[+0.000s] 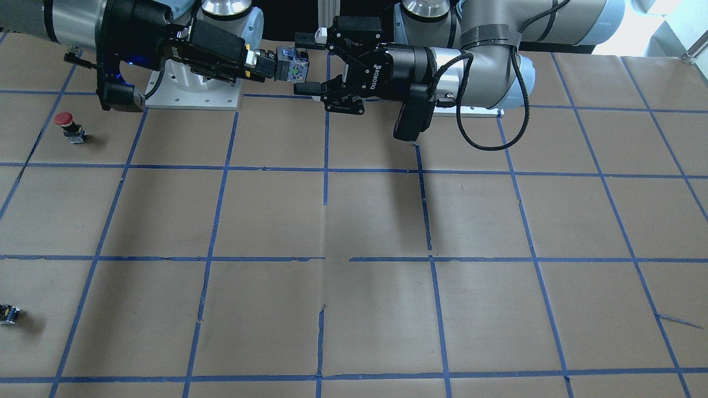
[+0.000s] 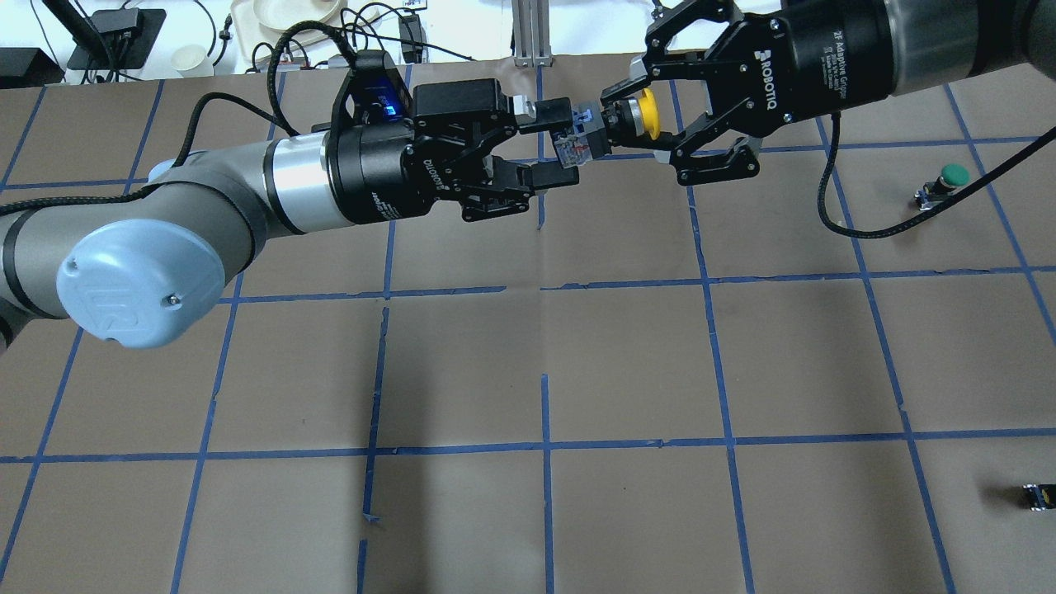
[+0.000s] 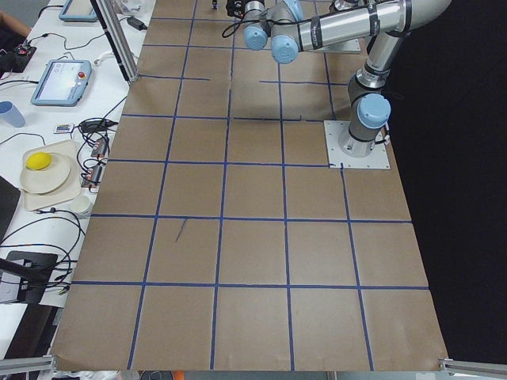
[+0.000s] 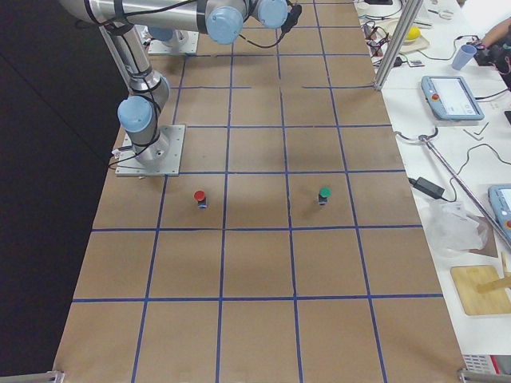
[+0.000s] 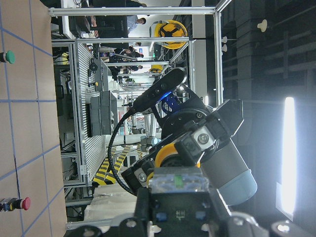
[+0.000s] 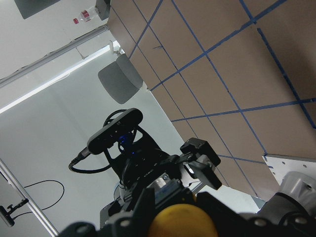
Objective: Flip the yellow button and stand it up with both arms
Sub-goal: 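Close the right gripper on the yellow cap while the left gripper opens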
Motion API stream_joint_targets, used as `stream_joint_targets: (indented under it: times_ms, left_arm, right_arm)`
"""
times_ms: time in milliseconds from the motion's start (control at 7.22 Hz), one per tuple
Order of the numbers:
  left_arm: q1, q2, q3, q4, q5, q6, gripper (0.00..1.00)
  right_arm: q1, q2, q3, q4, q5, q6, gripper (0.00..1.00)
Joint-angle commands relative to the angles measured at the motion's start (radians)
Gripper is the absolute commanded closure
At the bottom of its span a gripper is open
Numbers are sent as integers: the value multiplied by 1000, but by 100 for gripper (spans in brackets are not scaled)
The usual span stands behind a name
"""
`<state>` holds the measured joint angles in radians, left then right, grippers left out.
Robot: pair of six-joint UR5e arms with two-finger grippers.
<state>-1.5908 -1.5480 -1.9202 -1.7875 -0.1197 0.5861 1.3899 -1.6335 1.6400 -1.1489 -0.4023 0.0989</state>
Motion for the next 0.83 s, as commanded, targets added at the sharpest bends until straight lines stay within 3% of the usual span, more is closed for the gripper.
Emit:
stream_joint_targets:
  times_ms: [0,415,692]
  left_arm:
    - [9,5,4,2,5,1,0]
    - [89,8,6,35,200,-72,0]
    - [121,-9,13,136,358,-101,0]
  right_arm:
    - [-8,6,-11,-23,-6,-5,66]
    - [-29,-18,-12,-231,-290,-57,67]
    - [-29,-49,-3,-252,-560,-390,67]
